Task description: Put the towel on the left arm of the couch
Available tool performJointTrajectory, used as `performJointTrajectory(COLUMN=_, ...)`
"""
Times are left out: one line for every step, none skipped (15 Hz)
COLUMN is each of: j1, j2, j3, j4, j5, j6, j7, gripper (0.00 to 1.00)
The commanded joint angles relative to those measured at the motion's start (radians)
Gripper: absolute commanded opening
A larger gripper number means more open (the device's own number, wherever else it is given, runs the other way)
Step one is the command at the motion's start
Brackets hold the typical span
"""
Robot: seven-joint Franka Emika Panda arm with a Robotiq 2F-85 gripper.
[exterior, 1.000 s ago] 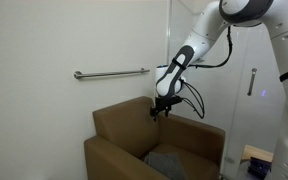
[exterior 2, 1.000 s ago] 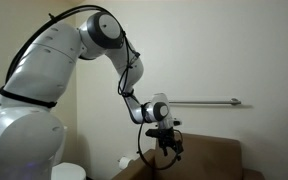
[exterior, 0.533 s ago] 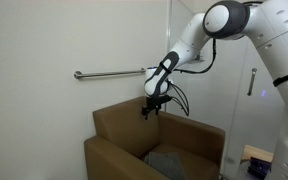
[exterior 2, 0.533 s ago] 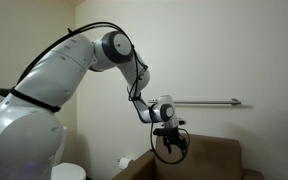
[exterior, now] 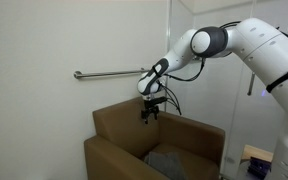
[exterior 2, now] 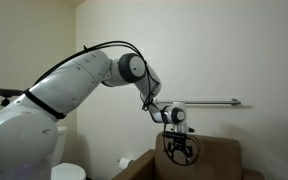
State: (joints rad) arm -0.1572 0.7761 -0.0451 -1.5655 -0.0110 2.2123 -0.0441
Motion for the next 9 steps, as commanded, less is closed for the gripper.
performJointTrajectory(j1=0.004, j2=0.012, j3=-0.007, j4=0.016, j5=0.007, j6=-0.013, j7=-0.008, gripper=1.00)
performJointTrajectory(j1=0.004, j2=0.017, j3=-0.007, j4=0.022, j5=0.007, j6=-0.015, j7=-0.009, gripper=1.00)
performJointTrajectory(j1=0.004, j2=0.018, j3=-0.006, j4=0.023, j5=0.007, j6=-0.016, j7=-0.009, gripper=1.00)
performJointTrajectory(j1=0.005, j2=0.018, j3=-0.006, j4=0.024, j5=0.007, j6=-0.016, j7=-0.009, gripper=1.00)
performJointTrajectory(j1=0.005, j2=0.018, j3=-0.006, j4=0.025, j5=0.007, j6=-0.016, j7=-0.009, gripper=1.00)
performJointTrajectory(j1=0.005, j2=0.018, j3=-0.006, j4=0.025, j5=0.007, j6=-0.016, j7=-0.009, gripper=1.00)
performJointTrajectory(j1=0.005, j2=0.018, j3=-0.006, j4=0.025, j5=0.007, j6=-0.017, j7=-0.009, gripper=1.00)
performJointTrajectory(j1=0.005, j2=0.018, j3=-0.006, j4=0.025, j5=0.007, j6=-0.017, j7=-0.009, gripper=1.00)
performJointTrajectory(j1=0.005, j2=0.018, j3=-0.006, j4=0.025, j5=0.007, j6=-0.017, j7=-0.009, gripper=1.00)
